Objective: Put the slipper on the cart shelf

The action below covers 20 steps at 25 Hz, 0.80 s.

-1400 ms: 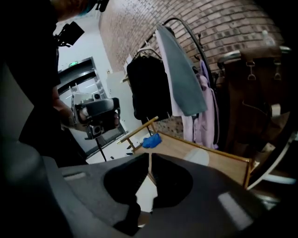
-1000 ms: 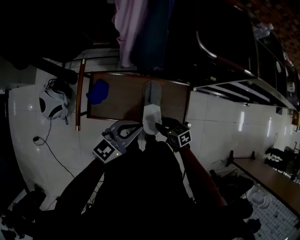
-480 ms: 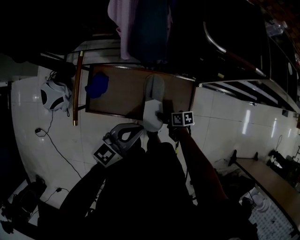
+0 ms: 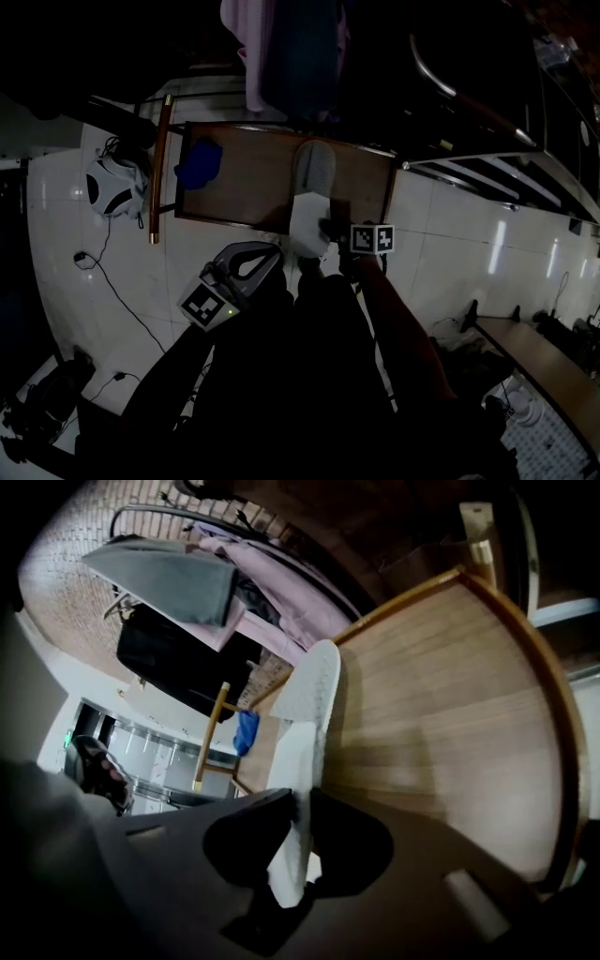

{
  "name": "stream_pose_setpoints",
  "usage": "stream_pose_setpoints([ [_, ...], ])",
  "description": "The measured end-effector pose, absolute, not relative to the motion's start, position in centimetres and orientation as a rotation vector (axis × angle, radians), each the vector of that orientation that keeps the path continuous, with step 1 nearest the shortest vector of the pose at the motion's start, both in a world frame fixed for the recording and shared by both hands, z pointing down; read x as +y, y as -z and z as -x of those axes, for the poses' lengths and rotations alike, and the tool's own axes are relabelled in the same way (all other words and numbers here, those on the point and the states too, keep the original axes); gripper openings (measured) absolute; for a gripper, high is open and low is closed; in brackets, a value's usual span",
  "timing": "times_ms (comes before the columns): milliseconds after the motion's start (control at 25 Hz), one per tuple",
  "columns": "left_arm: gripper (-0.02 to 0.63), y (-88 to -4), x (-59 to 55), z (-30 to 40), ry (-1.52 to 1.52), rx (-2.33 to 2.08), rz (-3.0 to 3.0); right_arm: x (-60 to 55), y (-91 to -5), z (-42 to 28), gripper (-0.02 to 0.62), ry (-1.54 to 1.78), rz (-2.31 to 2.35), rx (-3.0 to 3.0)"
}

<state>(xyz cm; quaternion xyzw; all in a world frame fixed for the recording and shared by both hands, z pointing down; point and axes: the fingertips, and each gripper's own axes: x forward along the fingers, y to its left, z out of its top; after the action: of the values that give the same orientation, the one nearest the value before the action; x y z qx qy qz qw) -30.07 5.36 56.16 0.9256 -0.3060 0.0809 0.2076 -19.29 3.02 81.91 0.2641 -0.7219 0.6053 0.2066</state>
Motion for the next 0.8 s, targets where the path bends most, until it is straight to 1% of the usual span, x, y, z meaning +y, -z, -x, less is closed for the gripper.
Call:
stream_pose_setpoints([
  [160,0.006,-54.9,5.0,30.0,-0.215,-0.863,-2.601,2.8,-77.1,18.6,0.058,-1.635,-0.823,-2.138],
  [440,0.006,-51.7,3.6,29.2,-0.175,-0.873,-2.673,3.3,-66.3,17.6,0.057,-1.462,-0.867,-2.393],
  [680,0.006,-47.7,2.4,28.1,-0.120,-0.861,-2.757,1.4,-55.7,16.7,0.057,-1.043,-0.954,-2.662],
  [800,0.006,-45.4,2.2,27.5,-0.099,-0.854,-2.805,0.8,-50.9,16.7,0.057,-0.908,-0.990,-2.760],
])
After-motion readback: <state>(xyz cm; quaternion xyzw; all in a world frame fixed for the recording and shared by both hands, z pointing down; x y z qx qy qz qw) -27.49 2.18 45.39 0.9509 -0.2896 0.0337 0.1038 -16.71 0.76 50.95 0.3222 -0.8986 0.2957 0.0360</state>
